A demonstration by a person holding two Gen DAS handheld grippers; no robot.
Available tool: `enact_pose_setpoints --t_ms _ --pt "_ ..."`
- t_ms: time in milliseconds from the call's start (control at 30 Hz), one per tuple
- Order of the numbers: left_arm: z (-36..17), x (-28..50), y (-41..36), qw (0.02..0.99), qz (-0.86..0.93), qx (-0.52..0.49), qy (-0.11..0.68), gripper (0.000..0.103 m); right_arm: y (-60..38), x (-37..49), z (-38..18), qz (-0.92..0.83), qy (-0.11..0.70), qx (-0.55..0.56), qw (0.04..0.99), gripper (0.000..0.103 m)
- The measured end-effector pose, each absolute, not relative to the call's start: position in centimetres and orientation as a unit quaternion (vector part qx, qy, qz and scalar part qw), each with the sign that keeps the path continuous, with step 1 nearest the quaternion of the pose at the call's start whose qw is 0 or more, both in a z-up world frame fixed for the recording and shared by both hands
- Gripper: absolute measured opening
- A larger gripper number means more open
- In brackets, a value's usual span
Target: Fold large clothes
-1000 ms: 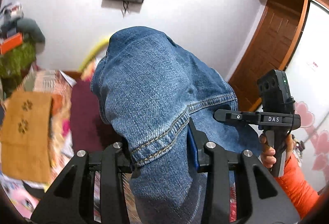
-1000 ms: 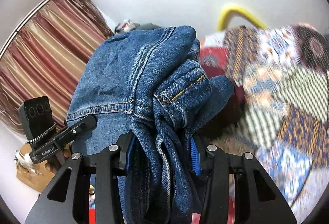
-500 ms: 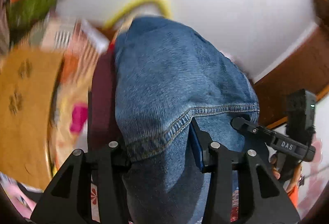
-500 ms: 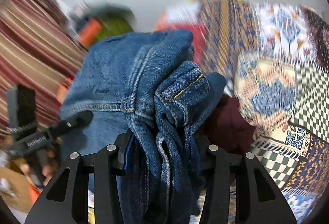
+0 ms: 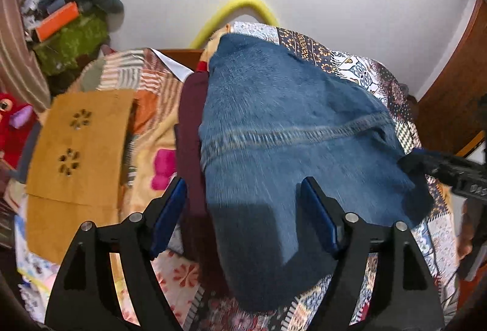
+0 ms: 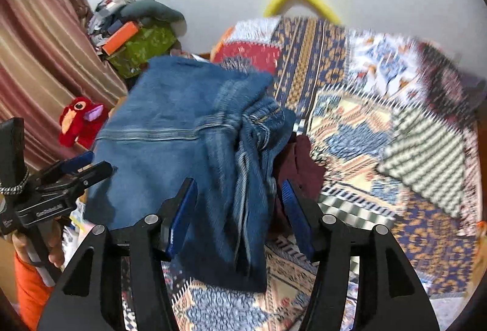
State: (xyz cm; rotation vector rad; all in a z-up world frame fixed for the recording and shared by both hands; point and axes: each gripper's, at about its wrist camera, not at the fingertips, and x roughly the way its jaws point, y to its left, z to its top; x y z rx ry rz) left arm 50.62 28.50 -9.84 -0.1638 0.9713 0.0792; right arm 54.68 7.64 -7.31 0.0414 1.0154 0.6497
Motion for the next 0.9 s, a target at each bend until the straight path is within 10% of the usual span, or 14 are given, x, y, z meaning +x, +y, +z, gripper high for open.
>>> enact_pose_setpoints --t_ms 467,900 --pt "7.6 35.7 20.0 0.955 0.035 -0.005 0.296 0.076 2.4 41.0 6.8 0.348 0.274 0.032 0.896 0.054" --pt "12.1 19.6 12.3 0.992 0.061 0.038 0.107 0.076 -0.8 26.1 8.5 0.326 0.077 0.013 0.942 0.054"
